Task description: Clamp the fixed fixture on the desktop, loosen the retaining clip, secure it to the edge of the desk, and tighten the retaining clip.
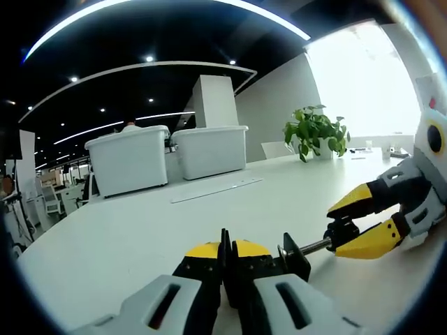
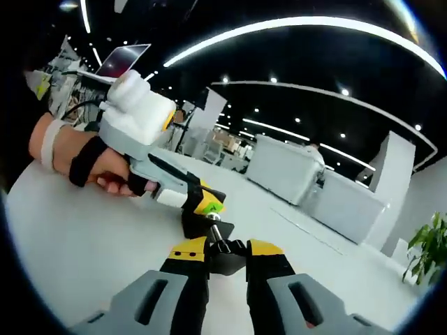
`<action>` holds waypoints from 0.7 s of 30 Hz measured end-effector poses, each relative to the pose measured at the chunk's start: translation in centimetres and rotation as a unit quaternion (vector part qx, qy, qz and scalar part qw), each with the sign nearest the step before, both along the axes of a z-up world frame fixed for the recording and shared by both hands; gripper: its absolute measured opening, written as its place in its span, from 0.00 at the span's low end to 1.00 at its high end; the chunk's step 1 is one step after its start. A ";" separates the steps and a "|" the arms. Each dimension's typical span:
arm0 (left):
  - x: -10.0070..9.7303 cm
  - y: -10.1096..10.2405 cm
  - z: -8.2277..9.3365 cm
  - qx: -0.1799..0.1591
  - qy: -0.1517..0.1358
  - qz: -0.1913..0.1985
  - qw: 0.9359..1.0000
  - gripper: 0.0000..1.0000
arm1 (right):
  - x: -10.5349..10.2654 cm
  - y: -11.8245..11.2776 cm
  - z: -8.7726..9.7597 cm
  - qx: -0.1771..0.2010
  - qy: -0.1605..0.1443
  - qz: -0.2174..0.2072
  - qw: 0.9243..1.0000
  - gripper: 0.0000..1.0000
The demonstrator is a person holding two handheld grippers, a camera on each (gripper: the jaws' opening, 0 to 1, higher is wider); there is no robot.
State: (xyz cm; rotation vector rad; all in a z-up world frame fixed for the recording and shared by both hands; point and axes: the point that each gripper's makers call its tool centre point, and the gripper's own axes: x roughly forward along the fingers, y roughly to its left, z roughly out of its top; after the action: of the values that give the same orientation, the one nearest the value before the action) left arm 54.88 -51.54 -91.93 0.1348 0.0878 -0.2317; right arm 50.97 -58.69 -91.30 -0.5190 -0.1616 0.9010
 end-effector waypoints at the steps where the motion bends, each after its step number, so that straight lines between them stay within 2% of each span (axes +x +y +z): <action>1: 0.0 0.0 0.0 0.000 0.000 0.000 1.000 0.06 | 0.0 0.0 0.0 -0.002 -0.003 0.000 1.000 0.18; 6: 0.1 0.0 0.0 0.000 0.000 0.002 1.000 0.06 | 0.2 0.1 -0.1 -0.024 -0.036 0.003 0.999 0.19; 8: 0.1 0.0 0.0 0.000 0.000 0.002 1.000 0.06 | 0.4 0.2 -0.3 -0.027 -0.035 0.009 0.999 0.22; 9: 0.1 0.0 0.0 0.000 0.000 0.001 1.000 0.06 | 0.5 0.3 -0.5 -0.022 -0.023 0.016 0.999 0.25; 11: 0.1 0.0 0.0 0.000 0.000 0.001 1.000 0.06 | 0.1 0.4 -0.5 0.007 0.021 0.032 0.999 0.31; 13: 0.1 0.0 0.0 0.001 0.000 0.000 1.000 0.06 | -0.3 0.3 0.0 0.055 0.081 0.039 0.994 0.32; 15: 0.1 -0.1 0.0 0.002 0.000 -0.001 1.000 0.06 | 0.1 0.0 0.8 0.112 0.141 0.042 0.983 0.32; 17: 0.0 -0.1 0.0 0.002 0.000 -0.001 1.000 0.06 | 0.7 -0.6 1.2 0.163 0.204 0.039 0.965 0.33; 18: 0.0 -0.1 0.0 0.002 0.000 -0.002 1.000 0.06 | 1.5 -1.2 1.2 0.189 0.236 0.029 0.953 0.34; 19: 0.0 -0.1 0.0 0.002 0.000 -0.002 1.000 0.06 | 1.7 -1.4 1.2 0.201 0.251 0.026 0.947 0.34; 21: 0.0 -0.1 0.0 0.003 0.000 -0.002 1.000 0.06 | 2.5 -1.8 0.9 0.225 0.297 0.011 0.928 0.30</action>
State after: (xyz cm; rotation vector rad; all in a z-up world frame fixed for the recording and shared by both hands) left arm 54.91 -51.67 -91.94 0.1400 0.0873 -0.2356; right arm 53.42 -60.50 -90.40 0.1943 0.1785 0.9691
